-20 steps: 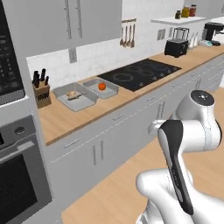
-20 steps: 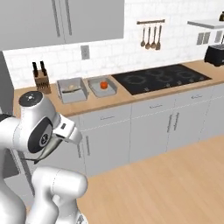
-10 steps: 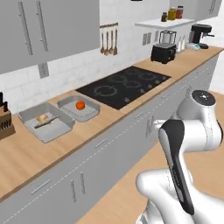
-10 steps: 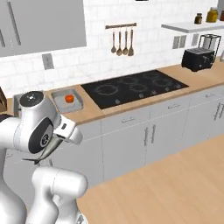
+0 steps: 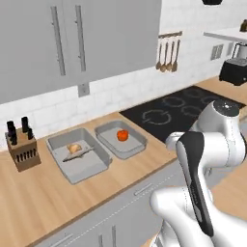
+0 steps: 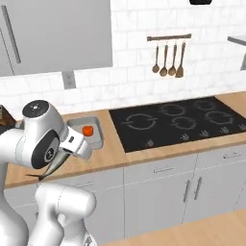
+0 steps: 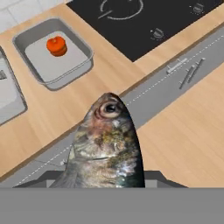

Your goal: Place one squash and one fish in each tupperware on the nearby counter, to pack two identical lunches.

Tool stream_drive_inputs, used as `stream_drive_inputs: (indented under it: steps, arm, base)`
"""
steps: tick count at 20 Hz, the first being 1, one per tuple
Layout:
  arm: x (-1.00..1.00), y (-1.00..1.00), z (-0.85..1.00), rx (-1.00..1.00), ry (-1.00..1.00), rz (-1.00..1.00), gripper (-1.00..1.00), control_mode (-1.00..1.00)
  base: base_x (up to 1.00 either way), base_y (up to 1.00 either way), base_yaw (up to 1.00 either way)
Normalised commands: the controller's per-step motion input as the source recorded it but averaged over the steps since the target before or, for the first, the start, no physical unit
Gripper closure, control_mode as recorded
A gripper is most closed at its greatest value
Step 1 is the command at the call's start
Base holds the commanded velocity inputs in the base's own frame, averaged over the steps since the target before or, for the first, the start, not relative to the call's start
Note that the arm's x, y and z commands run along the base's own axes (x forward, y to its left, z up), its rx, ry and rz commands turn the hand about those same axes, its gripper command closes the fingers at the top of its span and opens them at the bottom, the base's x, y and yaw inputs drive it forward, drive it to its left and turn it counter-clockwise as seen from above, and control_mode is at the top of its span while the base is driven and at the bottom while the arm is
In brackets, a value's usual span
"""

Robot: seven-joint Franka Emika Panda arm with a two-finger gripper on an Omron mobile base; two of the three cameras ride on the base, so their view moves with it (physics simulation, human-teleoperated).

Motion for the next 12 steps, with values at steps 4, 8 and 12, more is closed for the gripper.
stream_drive_inputs:
  steps: [4,8,12]
  arm:
    - [0.0,0.0,0.0,0.0,0.0,0.0,1.0,1.0]
    - [0.0,0.0,0.0,0.0,0.0,0.0,1.0,1.0]
    - [0.0,0.0,0.0,0.0,0.0,0.0,1.0,1.0]
  base:
    - [0.99,0.01,0.66]
    - [0.83,-0.14,0.6]
    - [0.68,-0.38,0.46]
